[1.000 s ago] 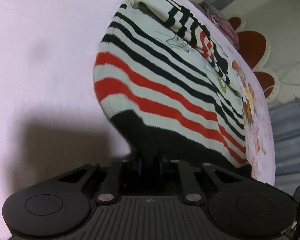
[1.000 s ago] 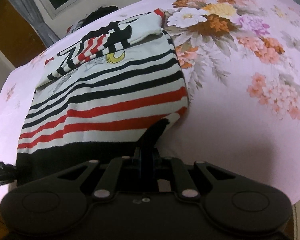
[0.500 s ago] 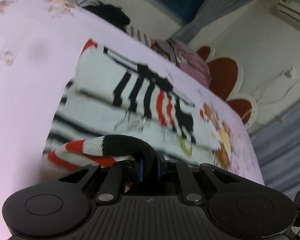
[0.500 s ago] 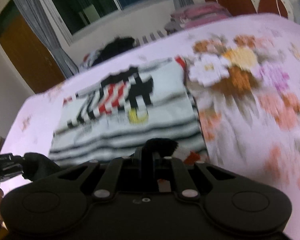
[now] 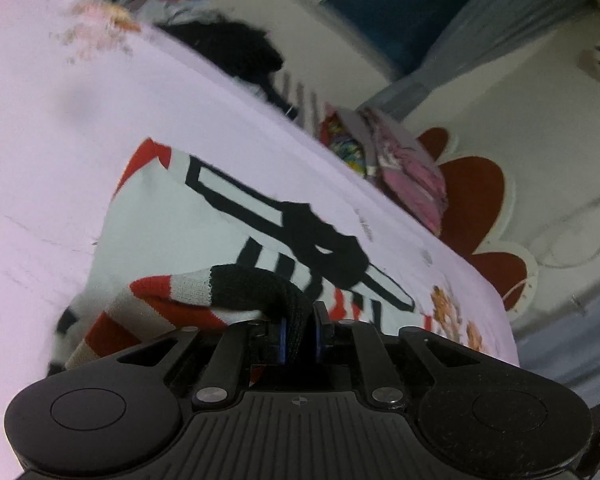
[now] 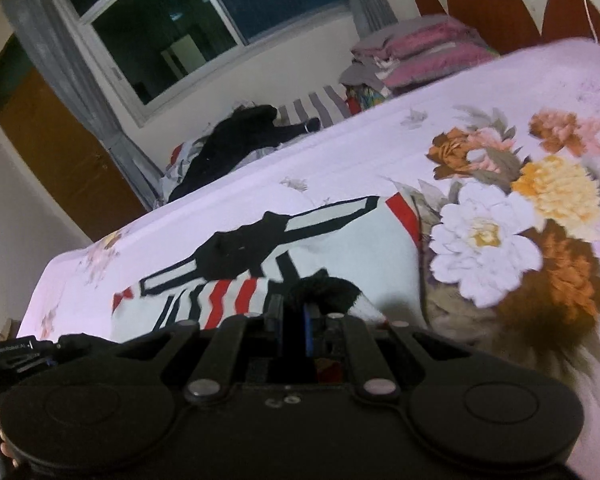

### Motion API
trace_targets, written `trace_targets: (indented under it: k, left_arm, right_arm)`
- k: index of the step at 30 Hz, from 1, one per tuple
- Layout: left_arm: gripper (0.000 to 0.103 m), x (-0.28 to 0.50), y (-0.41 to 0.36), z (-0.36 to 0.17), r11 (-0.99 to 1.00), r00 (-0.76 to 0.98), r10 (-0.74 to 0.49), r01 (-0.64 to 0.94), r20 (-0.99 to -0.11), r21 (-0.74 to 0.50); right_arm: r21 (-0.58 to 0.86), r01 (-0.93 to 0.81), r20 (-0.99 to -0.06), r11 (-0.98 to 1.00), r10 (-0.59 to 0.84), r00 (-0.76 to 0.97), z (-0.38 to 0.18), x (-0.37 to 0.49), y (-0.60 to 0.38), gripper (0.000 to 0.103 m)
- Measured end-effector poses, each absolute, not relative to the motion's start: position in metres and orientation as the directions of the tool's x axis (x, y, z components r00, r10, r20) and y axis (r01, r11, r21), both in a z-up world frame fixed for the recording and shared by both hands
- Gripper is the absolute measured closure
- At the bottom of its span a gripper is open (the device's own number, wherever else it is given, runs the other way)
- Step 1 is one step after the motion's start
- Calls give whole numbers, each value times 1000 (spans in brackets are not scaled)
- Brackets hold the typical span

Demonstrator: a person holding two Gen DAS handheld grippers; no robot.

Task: Fold small clothes
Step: 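Lift the hem and fold it over toward the collar with both tools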

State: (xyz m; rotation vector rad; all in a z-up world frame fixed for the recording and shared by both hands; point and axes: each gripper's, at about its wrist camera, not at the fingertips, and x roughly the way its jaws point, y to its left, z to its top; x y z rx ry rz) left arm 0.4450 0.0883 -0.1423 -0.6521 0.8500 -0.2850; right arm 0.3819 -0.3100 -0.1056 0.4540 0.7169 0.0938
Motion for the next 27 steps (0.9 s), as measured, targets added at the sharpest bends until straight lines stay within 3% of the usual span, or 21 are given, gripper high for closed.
trace_targets:
  k: [20,21,23,24,25,27]
  left_arm:
    - [90,548,86,-187,769,559,-437,-173,-705,-615]
    - [87,552,88,-190,759,546,-440,-199,-713,-621]
    - [66,558,92,-197,718,521,-467,-248,-715,-650]
    - [43,559,94,-197,704,531,-466,-262,-708,-660]
    - [30,558,96,-194,696,563,-459,-253,-687,-672]
    - [23,558,97,-183,717,601,-430,-225,-673,-659]
  right_arm:
    - [517,232,-674,824,224,704,-160,502,-328,94]
    - [525,241,-676,816,228,701,-162,505,-329,93]
    - [553,266,-681,790,245,691,-169,511,-334,87]
    - [554,271,-683,787,244,689,-170,513,-335,86]
    - [553,270,-683,788,244,688,-171,514,-336,85]
    - [552,259,-678,792,246,693,-170,515,-337,81]
